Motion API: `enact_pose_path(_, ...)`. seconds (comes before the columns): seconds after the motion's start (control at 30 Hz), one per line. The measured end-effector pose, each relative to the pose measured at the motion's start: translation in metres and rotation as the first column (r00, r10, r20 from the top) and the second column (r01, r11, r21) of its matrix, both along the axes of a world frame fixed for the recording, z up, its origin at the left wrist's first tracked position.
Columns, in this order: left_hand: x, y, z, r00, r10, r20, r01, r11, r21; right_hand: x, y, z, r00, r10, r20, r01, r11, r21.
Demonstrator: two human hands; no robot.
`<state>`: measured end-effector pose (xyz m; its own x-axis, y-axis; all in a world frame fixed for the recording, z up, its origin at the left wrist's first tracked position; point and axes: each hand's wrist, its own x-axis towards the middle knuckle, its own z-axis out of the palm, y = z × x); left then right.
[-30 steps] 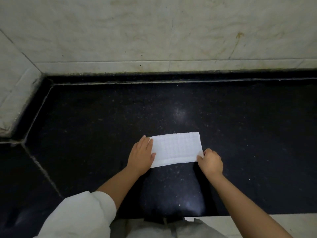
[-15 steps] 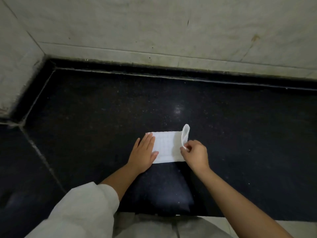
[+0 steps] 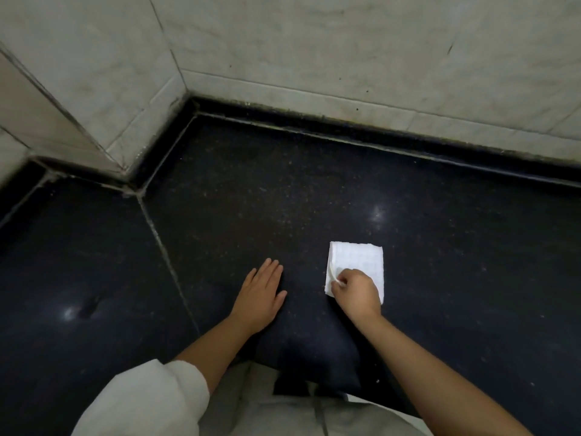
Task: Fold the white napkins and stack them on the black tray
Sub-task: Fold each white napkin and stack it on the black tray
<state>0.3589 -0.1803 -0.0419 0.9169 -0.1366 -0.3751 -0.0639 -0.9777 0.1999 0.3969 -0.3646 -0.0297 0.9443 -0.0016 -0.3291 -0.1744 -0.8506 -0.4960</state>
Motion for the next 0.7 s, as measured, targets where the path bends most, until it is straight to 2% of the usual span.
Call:
enact_pose_path(0.13,0.001,0.0,-0.004,0.997,-0.001,0.073,0.004,0.999,-0.05,-0.001,0.004,0.003,0.989,0.139,-0.06,-0.14,0.99,-0.018)
enact_pose_path(0.23,0.006,-0.008,0.006,0.99,0.025,0.137,-0.008,0.993,-0.118,-0.004,-0.008,0.01,0.965,0.259,-0.044,-0.259,0.966,-0.011)
enact_pose_path(0.27,0.008,-0.012,0.004,0.987,-0.005,0.164,0.029,0.989,-0.143,-0.006,-0.017,0.012,0.961,0.277,-0.014,-0.277,0.961,-0.024)
enact_pose_path(0.33,0.014,-0.021,0.0,0.97,-0.073,0.234,0.12,0.974,-0.193,-0.01,-0.039,0.014,0.951,0.271,0.15,-0.259,0.961,-0.098)
enact_pose_path(0.4,0.019,-0.039,-0.001,0.944,-0.167,0.283,0.244,0.934,-0.262,-0.014,-0.06,0.011,0.949,0.306,0.074,-0.285,0.934,-0.215)
enact_pose_path(0.43,0.022,-0.05,0.0,0.924,-0.236,0.3,0.32,0.909,-0.268,-0.014,-0.067,0.009,0.952,0.306,0.012,-0.296,0.93,-0.217)
enact_pose_path(0.53,0.03,-0.078,-0.004,0.886,-0.402,0.232,0.446,0.875,-0.187,-0.011,-0.079,0.001,0.908,0.418,0.033,-0.384,0.859,-0.338)
enact_pose_path(0.7,0.041,-0.08,-0.018,0.874,-0.422,0.243,0.461,0.877,-0.133,-0.004,-0.078,-0.003,0.891,0.454,0.0,-0.427,0.837,-0.344)
